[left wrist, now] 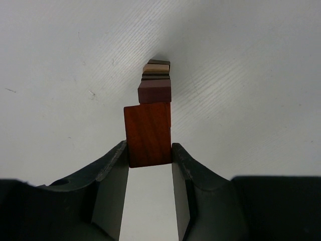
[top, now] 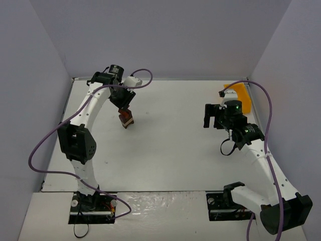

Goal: Build the wood block tower

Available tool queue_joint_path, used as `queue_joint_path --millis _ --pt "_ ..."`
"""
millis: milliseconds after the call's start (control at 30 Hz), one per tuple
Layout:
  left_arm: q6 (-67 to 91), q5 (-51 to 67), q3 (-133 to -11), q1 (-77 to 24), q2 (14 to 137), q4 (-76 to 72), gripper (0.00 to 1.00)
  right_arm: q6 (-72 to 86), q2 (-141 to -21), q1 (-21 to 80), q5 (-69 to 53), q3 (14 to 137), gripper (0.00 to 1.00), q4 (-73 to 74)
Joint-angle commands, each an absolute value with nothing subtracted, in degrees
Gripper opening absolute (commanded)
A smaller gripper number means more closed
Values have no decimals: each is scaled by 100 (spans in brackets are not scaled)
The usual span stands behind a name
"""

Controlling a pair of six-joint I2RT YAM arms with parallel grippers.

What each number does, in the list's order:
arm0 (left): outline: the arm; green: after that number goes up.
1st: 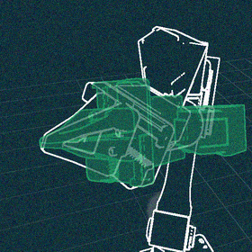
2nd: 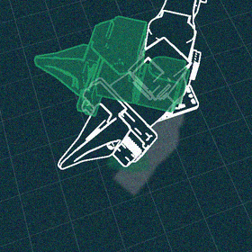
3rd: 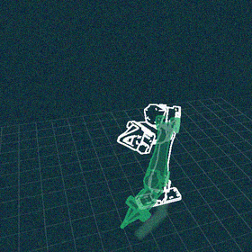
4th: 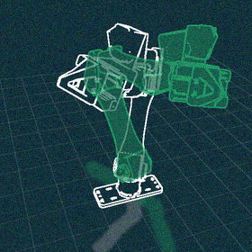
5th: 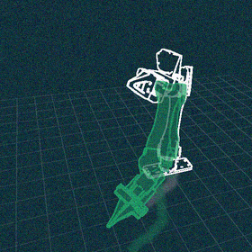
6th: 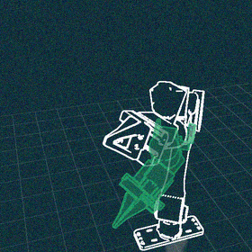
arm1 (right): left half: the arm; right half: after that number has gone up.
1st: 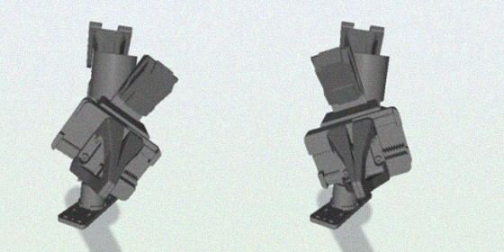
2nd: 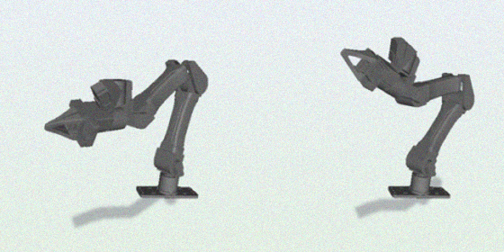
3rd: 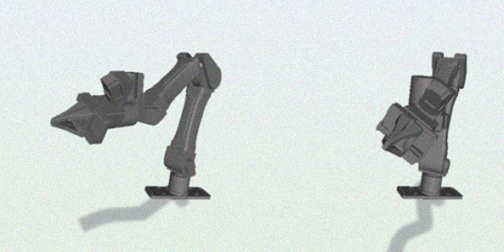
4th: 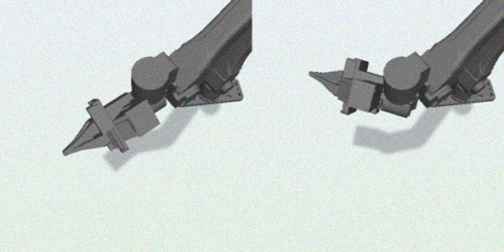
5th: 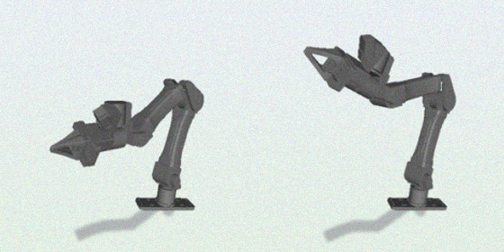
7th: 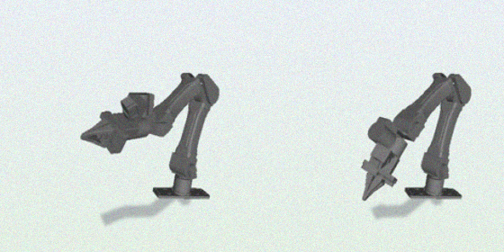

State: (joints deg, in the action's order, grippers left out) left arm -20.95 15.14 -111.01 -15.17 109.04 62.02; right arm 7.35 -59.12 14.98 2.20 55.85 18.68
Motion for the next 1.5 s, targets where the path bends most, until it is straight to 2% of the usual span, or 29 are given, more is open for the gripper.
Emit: queue_joint_path --millis 0,1467 --pt "-2147 1515 -11370 -1556 10828 6232 0 675 -5774 1477 343 5571 100 1634" --pt "-2189 1468 -11396 -1529 10861 6441 0 659 -5757 1477 264 5514 100 1591"
